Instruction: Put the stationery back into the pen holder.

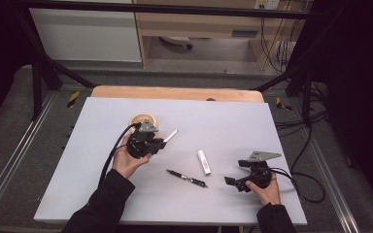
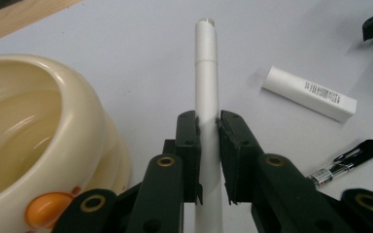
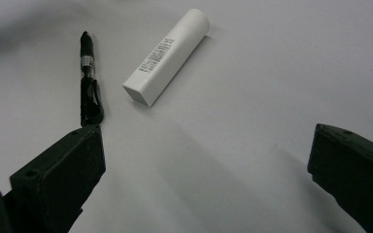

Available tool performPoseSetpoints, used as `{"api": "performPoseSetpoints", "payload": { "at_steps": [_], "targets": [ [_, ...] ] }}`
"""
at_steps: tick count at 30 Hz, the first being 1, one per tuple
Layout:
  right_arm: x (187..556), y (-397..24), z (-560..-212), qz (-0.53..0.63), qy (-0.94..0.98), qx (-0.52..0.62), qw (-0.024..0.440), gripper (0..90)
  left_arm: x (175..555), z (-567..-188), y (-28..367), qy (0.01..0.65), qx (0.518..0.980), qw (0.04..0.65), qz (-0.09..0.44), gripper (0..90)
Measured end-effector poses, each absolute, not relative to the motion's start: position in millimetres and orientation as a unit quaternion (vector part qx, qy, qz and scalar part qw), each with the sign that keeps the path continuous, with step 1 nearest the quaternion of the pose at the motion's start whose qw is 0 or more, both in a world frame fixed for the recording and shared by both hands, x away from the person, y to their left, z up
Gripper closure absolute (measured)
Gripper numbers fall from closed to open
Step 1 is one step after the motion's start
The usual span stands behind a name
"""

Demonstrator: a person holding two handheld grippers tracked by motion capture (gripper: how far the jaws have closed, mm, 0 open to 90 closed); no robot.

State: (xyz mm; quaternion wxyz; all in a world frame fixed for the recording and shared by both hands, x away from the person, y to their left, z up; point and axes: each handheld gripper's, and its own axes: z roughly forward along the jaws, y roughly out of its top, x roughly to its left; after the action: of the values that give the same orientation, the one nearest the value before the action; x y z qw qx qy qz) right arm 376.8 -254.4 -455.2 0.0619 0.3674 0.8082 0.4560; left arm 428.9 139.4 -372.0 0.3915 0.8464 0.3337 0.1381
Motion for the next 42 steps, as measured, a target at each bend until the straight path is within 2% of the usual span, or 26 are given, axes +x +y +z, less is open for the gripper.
{"api": "performPoseSetpoints", "payload": {
  "at_steps": [18,42],
  "targets": [
    [376.9,-254.3,-455.4,0.455,0.809,0.367,0.063,0.8,417.2,-347.6,164.1,0.354,0.804,0.447,0.17,78.7],
    [376.9,-254.4,-455.2,0.456,0.808,0.367,0.063,0.8,432.6,-322.3,180.5,0.384,0.757,0.487,0.207,78.7]
  ]
}}
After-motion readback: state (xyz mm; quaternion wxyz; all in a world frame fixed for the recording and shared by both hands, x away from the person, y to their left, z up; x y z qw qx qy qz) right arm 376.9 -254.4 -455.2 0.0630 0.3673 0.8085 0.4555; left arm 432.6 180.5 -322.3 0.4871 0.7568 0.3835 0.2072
